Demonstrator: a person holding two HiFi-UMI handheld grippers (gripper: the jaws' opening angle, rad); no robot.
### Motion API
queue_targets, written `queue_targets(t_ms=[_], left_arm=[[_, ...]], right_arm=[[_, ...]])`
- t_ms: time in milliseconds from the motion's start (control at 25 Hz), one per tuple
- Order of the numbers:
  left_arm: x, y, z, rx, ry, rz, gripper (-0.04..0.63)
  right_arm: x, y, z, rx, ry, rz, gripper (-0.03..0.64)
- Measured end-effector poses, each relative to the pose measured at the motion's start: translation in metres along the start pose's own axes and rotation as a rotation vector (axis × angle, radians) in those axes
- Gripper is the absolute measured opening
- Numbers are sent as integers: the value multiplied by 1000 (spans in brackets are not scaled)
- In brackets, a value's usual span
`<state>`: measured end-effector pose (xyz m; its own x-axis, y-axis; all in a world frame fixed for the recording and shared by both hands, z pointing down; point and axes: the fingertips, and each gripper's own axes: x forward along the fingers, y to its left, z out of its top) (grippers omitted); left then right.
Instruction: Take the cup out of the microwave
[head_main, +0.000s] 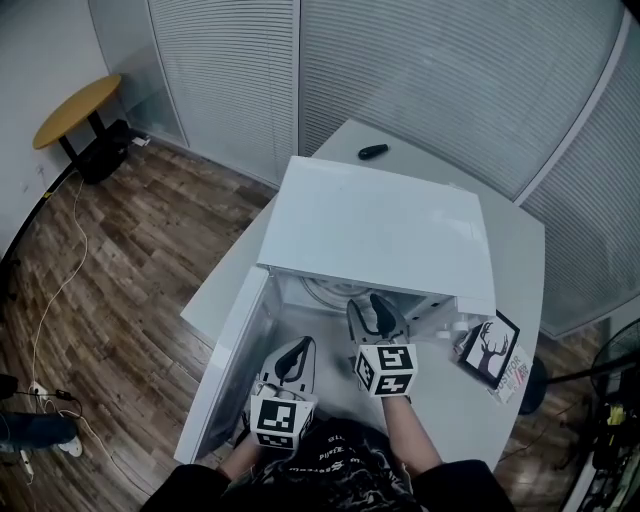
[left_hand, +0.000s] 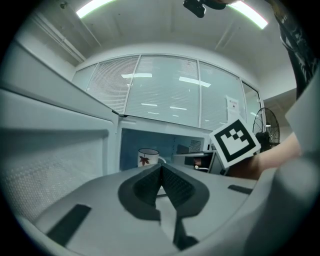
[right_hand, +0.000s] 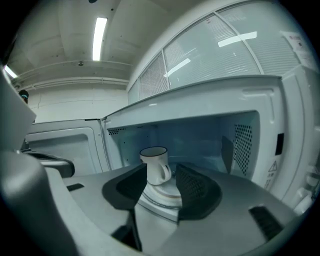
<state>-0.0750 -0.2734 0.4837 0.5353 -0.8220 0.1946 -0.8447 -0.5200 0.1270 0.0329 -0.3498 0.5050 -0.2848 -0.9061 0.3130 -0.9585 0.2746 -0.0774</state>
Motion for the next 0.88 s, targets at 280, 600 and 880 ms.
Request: queue_targets(t_ms=[280,600,880], left_arm=[[0,1,-3,-1,12,1,6],[4,5,-8,5,35,4,6],[4,4,-8,25,42,0,6]], right_arm=[[20,-7,-2,-15,26,-20,170],[38,-7,-12,-27,64,-26,170],[49,-7,-14,-50,84,-48,158]])
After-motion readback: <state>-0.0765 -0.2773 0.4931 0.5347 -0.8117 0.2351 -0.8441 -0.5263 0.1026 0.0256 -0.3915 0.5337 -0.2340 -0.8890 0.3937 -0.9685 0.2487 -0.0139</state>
